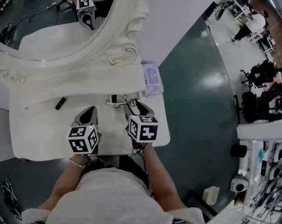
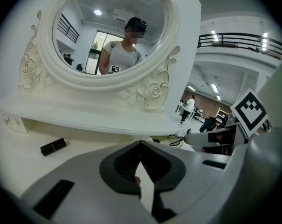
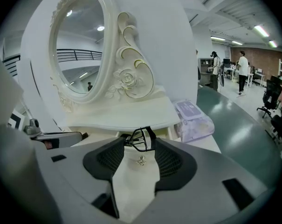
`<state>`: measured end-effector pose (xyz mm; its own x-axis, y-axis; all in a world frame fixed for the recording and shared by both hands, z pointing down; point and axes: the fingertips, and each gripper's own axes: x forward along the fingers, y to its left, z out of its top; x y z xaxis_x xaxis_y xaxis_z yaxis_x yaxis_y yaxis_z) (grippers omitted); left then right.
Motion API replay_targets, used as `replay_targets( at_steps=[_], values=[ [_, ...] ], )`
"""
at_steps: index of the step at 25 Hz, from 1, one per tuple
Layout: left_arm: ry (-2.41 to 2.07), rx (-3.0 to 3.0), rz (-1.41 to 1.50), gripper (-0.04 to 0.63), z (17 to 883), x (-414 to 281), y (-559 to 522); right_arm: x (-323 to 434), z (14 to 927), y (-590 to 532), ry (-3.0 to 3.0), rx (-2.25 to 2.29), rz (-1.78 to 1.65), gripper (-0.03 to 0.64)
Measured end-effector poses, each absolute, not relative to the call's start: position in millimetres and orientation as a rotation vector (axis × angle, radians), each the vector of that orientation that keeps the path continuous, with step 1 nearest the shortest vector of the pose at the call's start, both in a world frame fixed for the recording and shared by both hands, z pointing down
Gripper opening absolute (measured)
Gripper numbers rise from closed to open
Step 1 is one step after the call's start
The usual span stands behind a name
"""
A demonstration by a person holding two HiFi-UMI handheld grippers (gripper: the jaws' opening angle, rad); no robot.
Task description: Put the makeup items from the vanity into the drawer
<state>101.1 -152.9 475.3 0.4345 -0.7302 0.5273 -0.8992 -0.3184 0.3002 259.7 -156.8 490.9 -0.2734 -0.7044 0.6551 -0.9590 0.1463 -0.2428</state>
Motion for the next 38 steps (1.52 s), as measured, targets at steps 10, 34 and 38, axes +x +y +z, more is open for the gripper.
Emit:
replay_targets(
  at_steps=[10, 34, 38],
  values=[
    [-1.399, 2.064, 0.415, 0.003, 498, 94, -166, 269, 517, -179, -1.97, 1.566, 0.938, 0.213],
    [-1.475, 1.989, 0.404, 0.003, 504, 69, -142, 272, 515, -178, -1.961, 1.584, 0.799, 0.219],
    [-1.484, 1.993, 0.394, 0.003, 500, 65, -134, 275, 508, -170, -1.955, 1.622, 0.771, 0.219]
  ],
)
